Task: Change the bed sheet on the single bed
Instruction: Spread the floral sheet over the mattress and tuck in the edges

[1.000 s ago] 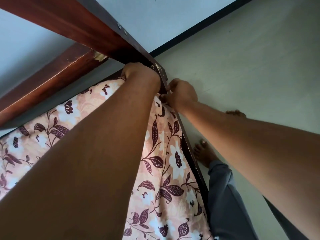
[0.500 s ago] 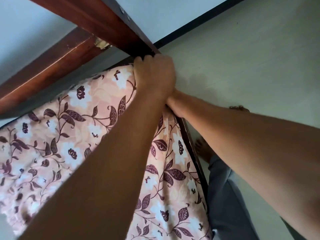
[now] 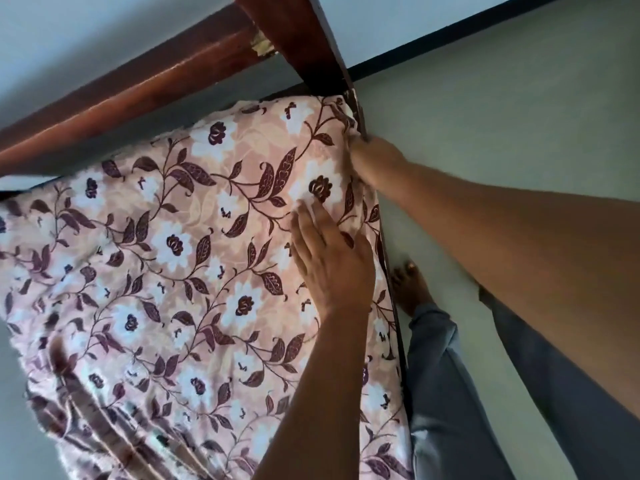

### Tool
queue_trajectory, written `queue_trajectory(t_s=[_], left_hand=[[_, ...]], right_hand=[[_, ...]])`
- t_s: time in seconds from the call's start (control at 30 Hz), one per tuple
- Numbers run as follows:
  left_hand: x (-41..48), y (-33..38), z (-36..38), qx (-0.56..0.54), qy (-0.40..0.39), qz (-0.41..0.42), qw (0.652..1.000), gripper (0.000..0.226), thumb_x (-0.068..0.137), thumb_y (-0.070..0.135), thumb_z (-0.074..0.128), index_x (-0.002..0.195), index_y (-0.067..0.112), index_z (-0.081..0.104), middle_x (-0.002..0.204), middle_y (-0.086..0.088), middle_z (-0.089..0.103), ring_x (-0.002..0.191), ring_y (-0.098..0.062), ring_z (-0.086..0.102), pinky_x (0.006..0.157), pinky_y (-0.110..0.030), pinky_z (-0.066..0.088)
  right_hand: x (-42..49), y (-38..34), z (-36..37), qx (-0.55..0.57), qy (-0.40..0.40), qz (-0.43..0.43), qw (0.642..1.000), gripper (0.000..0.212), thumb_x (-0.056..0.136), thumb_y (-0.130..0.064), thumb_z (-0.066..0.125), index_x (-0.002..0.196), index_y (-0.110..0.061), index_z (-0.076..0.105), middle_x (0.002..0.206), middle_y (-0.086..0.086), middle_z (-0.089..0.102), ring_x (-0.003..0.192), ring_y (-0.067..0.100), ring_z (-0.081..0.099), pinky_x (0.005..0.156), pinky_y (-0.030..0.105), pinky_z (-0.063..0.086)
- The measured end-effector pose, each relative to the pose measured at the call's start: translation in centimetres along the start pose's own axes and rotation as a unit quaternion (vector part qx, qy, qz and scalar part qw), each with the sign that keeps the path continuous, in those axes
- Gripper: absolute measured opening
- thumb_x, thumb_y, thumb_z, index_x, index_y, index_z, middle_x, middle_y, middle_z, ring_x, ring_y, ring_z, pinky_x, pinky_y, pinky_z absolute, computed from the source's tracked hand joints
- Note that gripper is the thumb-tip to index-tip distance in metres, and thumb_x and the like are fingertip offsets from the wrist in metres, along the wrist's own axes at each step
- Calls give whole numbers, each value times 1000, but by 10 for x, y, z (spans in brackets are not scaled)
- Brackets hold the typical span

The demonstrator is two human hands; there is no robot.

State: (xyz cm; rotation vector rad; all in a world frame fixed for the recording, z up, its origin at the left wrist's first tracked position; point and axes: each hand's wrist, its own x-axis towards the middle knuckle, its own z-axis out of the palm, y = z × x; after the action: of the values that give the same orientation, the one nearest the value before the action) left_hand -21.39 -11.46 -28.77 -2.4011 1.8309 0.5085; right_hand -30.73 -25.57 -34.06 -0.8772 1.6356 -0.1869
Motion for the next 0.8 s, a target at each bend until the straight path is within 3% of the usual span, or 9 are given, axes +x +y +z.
queue_trajectory(t_s=[0.1, 0.17, 0.2, 0.27, 0.37, 0.53, 0.67, 0.73, 0.8], left_hand=[[-25, -11, 9, -12, -3, -70, 997, 96, 93, 60, 49, 159, 11, -1, 167, -14, 4, 154, -31, 1, 124, -52, 6], [-43, -20, 16, -22, -17, -137, 990, 110, 87, 72, 48, 158, 12, -12, 167, -15, -6, 154, -30, -8, 124, -54, 1], [-49, -23, 20, -23, -26, -164, 986, 117, 84, 78, 47, 157, 10, -15, 166, -15, -10, 154, -30, -12, 124, -55, 0], [-63, -29, 29, -31, -48, -211, 976, 125, 79, 83, 45, 155, 8, -19, 166, -13, -17, 153, -29, -17, 123, -57, -2], [-90, -25, 44, -24, -79, -243, 966, 119, 83, 80, 41, 152, 11, -27, 162, -11, -29, 150, -29, -28, 120, -62, -7], [-118, 6, 58, -20, -118, -249, 961, 98, 91, 62, 36, 147, 20, -33, 159, -10, -37, 144, -37, -37, 116, -68, -11], [-139, 21, 49, -88, -71, -243, 963, 90, 92, 50, 44, 159, 22, -9, 167, -2, -18, 150, -32, -25, 120, -60, -9], [-147, 17, 44, -141, -45, -242, 959, 79, 96, 43, 45, 161, 21, 6, 169, 1, -1, 155, -23, -8, 125, -49, -1], [-162, -2, 33, -183, -20, -272, 945, 66, 101, 39, 44, 159, 17, 22, 166, -2, 19, 154, -21, 13, 125, -41, 15]], right_hand=[[-27, 15, 16, -100, 193, -91, 972, 59, 99, -55, 28, 130, -13, 56, 129, 15, 57, 120, 34, 52, 94, 37, 38], [-52, 20, 23, -196, 250, -251, 914, 52, 100, -47, 37, 133, -12, 54, 135, 16, 53, 126, 32, 48, 101, 37, 39], [-63, 20, 26, -238, 231, -348, 877, 51, 101, -44, 40, 136, -11, 53, 142, 18, 51, 132, 33, 46, 109, 40, 38], [-74, 24, 35, -354, 79, -520, 773, 55, 102, -45, 40, 146, -12, 47, 157, 18, 38, 147, 34, 34, 121, 46, 28], [-63, 37, 35, -543, -103, -559, 618, 68, 100, -59, 27, 159, -26, 24, 170, 10, 9, 156, 30, 7, 126, 50, 10], [-54, 49, 3, -618, -106, -546, 556, 74, 96, -70, 7, 161, -35, -2, 169, 7, -12, 155, 33, -13, 125, 53, -1], [-73, 41, -8, -681, -120, -502, 519, 81, 98, -58, 39, 162, -29, -2, 167, 17, -17, 151, 40, -20, 123, 62, 2], [-89, 31, -3, -692, -118, -477, 529, 70, 99, -43, 51, 159, -21, 22, 166, 26, 6, 152, 48, 4, 122, 63, 13], [-110, 19, 11, -668, -124, -502, 535, 43, 100, -33, 50, 139, -14, 53, 149, 22, 44, 137, 44, 42, 112, 58, 36]])
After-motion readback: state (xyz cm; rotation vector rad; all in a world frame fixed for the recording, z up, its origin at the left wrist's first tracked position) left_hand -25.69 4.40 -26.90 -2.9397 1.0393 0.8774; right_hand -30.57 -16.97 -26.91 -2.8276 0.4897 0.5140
